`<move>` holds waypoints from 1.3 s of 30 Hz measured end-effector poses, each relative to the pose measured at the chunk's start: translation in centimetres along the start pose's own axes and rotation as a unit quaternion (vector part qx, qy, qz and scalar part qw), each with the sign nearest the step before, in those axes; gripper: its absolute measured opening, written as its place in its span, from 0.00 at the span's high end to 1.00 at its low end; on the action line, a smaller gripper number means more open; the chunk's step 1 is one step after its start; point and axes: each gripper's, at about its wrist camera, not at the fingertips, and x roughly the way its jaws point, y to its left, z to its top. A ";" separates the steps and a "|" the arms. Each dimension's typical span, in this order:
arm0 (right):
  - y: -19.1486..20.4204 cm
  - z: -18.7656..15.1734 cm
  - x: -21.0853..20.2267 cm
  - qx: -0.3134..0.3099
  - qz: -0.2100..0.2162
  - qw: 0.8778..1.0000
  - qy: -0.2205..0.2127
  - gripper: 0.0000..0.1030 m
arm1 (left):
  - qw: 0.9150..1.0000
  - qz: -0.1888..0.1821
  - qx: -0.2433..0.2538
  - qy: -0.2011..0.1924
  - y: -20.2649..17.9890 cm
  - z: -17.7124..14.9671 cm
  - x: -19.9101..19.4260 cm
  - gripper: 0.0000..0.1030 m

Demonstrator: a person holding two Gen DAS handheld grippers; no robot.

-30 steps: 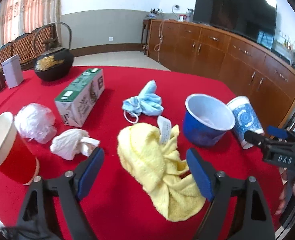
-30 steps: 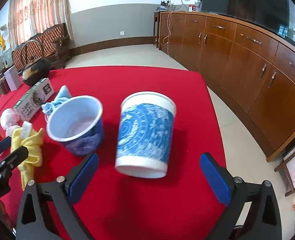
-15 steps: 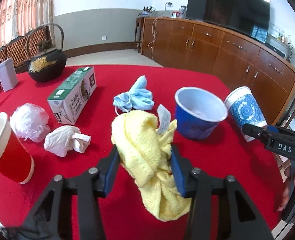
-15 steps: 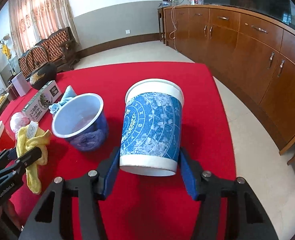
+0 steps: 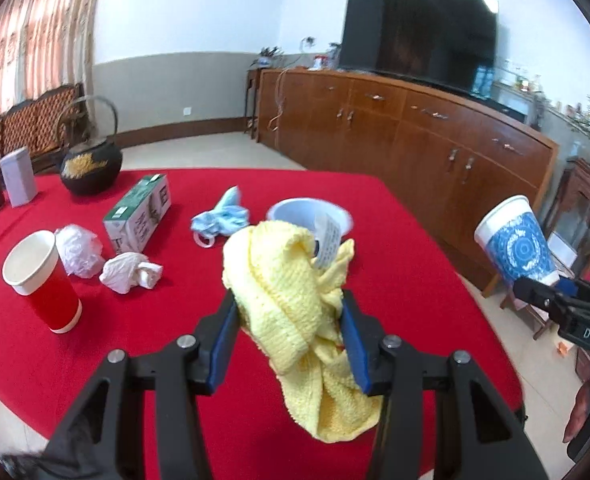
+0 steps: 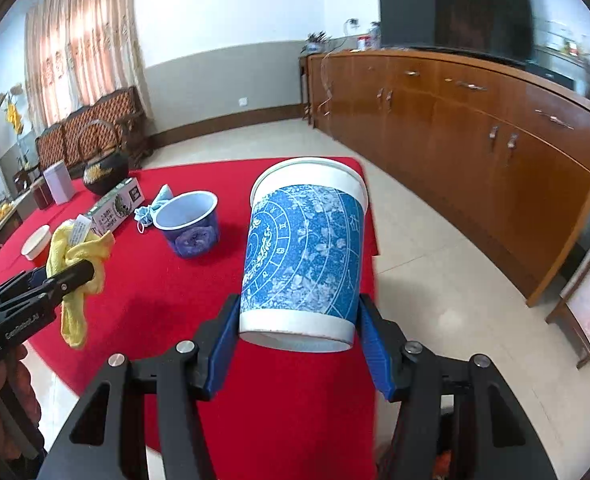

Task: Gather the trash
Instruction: 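Lift the yellow cloth and blue patterned cup and carry them over the black bin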

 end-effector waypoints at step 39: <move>-15.7 -14.7 -15.0 0.086 -0.116 0.989 0.017 0.43 | 0.979 -0.155 0.130 0.038 -21.7 -7.0 -4.5 0.52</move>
